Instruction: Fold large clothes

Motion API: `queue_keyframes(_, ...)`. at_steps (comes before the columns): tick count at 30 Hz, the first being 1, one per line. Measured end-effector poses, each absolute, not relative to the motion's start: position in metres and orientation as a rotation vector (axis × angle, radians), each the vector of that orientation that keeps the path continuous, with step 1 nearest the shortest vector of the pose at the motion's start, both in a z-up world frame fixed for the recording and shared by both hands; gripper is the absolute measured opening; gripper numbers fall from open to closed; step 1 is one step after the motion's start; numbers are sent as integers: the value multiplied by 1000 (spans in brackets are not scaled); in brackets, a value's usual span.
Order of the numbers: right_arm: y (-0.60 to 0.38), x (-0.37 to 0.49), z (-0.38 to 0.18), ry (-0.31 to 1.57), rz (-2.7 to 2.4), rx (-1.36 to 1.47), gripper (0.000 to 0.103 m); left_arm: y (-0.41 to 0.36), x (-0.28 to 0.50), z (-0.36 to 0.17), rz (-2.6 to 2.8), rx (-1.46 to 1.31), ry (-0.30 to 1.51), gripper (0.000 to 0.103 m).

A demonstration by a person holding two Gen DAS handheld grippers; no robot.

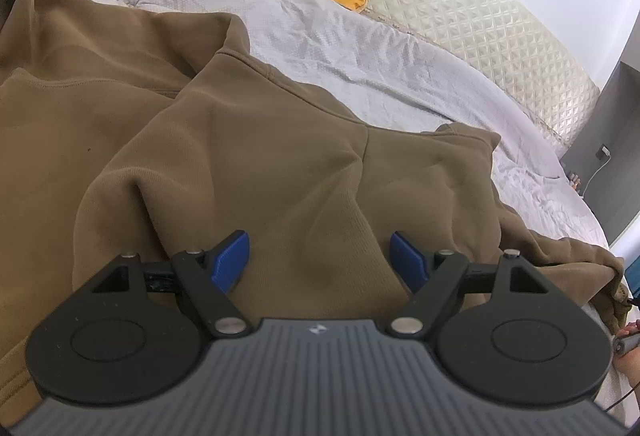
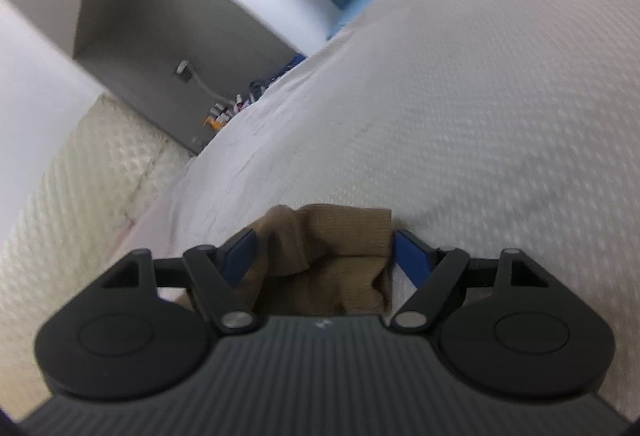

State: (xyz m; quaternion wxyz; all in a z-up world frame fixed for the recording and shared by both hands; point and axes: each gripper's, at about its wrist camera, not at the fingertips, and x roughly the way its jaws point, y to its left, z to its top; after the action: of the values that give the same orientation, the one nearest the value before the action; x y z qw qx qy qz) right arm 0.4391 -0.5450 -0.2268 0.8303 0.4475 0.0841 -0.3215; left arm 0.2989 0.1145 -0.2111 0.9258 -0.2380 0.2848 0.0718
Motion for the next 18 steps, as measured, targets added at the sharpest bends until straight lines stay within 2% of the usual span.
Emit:
queue_keyframes(3, -552, 450, -234, 199, -625, 945, 77, 115, 300, -211, 148, -487, 584, 82)
queue_keyframes(6, -553, 461, -235, 246, -549, 913, 67, 115, 300, -211, 149, -486, 585, 82)
queue_keyframes(8, -550, 464, -234, 285, -498, 889, 47, 114, 299, -211, 151, -485, 584, 82)
queue_keyframes(9, -548, 467, -233, 304, -490, 869, 41, 114, 300, -211, 152, -485, 584, 82)
queue_keyframes(10, -545, 469, -232, 316, -477, 851, 22, 114, 300, -211, 153, -486, 584, 82)
queue_keyframes(12, -538, 465, -226, 322, -483, 818, 20, 114, 301, -211, 156, -486, 584, 82)
queue_keyframes(13, -534, 463, -222, 317, -481, 799, 16, 114, 301, -211, 158, -485, 584, 82)
queue_keyframes(14, -530, 462, -218, 314, -475, 780, 6, 114, 302, -211, 161, -483, 585, 82)
queue_keyframes(18, -524, 449, -190, 271, -479, 748, 6, 112, 300, -210, 168, -471, 585, 82)
